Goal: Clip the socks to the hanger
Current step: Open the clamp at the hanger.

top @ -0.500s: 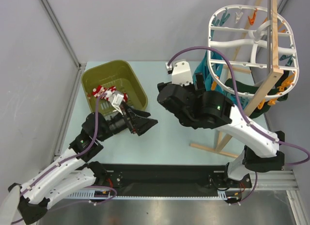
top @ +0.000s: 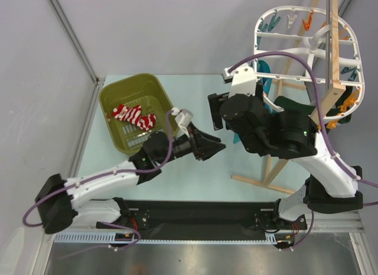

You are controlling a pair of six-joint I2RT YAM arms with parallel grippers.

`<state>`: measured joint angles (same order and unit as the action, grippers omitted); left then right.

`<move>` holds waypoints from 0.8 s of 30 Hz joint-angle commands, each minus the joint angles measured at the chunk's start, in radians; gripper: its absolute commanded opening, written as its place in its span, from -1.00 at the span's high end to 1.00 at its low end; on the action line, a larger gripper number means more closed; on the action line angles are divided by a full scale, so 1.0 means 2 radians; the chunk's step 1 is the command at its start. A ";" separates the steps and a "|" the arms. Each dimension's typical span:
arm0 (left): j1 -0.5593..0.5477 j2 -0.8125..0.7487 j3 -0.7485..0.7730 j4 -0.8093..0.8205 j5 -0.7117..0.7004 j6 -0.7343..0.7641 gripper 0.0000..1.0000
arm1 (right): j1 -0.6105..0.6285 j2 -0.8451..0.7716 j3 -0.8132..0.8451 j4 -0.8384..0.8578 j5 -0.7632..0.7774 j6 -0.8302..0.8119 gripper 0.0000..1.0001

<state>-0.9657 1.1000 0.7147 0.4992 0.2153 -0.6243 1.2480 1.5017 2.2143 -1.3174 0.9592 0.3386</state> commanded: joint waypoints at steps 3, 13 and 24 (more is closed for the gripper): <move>-0.016 0.118 0.106 0.118 0.034 0.027 -0.05 | 0.005 -0.021 0.052 0.017 0.016 -0.017 -0.61; -0.017 0.258 0.243 0.211 0.083 0.018 -0.02 | 0.016 -0.043 0.055 0.019 0.018 -0.006 -0.33; -0.018 0.310 0.327 0.126 0.056 0.066 0.11 | 0.034 -0.073 0.036 0.032 0.016 -0.008 -0.32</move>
<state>-0.9947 1.7256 1.3071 0.7902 0.3466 -0.5556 1.3045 1.3792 2.2852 -1.2804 0.9714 0.3286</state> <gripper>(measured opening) 0.461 0.662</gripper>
